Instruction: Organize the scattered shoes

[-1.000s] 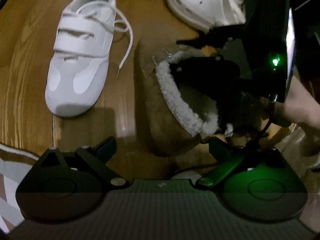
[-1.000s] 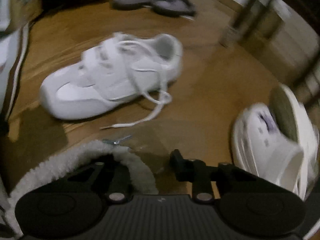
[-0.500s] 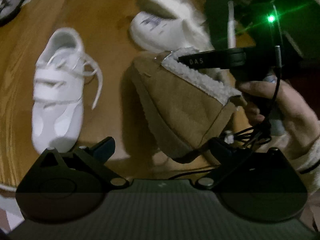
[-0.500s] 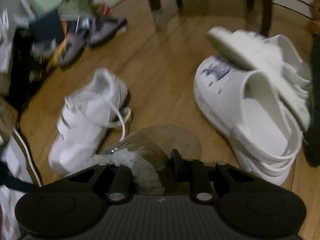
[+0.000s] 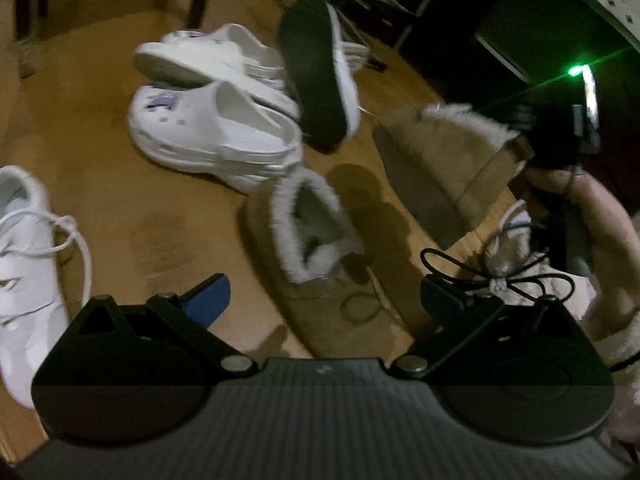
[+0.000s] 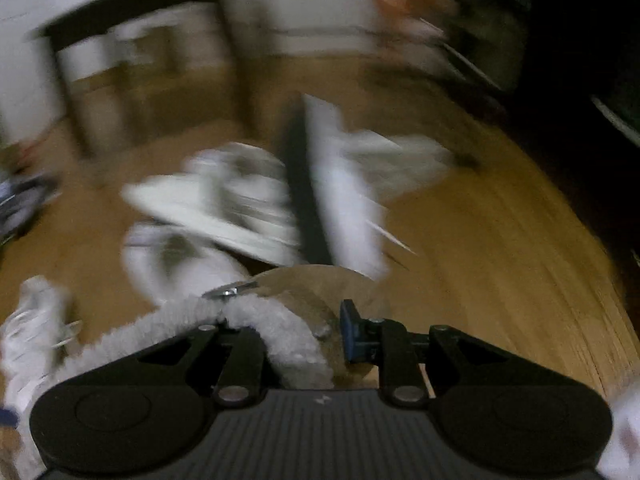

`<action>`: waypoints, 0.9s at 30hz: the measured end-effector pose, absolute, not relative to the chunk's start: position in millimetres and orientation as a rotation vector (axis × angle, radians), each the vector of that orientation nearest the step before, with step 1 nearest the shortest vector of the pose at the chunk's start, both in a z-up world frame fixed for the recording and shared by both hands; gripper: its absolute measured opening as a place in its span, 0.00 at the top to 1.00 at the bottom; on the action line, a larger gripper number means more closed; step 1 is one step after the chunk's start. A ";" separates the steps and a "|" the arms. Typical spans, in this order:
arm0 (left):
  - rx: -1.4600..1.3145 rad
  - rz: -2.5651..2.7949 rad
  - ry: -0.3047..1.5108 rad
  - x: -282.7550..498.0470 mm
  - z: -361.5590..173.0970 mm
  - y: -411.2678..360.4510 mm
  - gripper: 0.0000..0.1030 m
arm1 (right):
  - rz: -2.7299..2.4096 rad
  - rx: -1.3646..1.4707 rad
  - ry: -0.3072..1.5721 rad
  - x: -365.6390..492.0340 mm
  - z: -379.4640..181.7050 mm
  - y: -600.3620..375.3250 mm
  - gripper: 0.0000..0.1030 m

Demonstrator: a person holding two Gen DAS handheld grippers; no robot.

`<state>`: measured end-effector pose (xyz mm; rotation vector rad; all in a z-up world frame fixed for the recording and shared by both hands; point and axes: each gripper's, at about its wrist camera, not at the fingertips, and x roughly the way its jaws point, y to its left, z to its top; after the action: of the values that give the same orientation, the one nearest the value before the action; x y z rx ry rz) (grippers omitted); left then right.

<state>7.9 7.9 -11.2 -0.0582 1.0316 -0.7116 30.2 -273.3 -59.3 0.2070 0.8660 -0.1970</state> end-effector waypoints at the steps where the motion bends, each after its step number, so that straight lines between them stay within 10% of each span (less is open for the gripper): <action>1: -0.037 -0.715 1.035 9.9 -13.4 -1.7 0.00 | -0.270 0.277 0.912 29.8 -74.5 -293.0 0.82; 13: 0.008 -0.642 1.160 10.9 -42.2 -11.6 0.00 | 0.049 0.522 1.231 38.7 -113.0 -326.3 0.24; 21: 0.003 -0.637 1.165 12.4 -43.0 -11.5 0.00 | 0.449 0.091 1.068 38.2 -62.7 -305.7 0.07; 27: -0.003 -0.678 1.139 12.5 -39.8 -17.3 0.00 | 0.441 -0.225 1.026 45.9 -78.2 -298.2 0.12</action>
<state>12.5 -17.3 -39.8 -0.0034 1.1386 -0.6782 45.9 -298.2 -78.2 -0.2254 1.0261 0.4414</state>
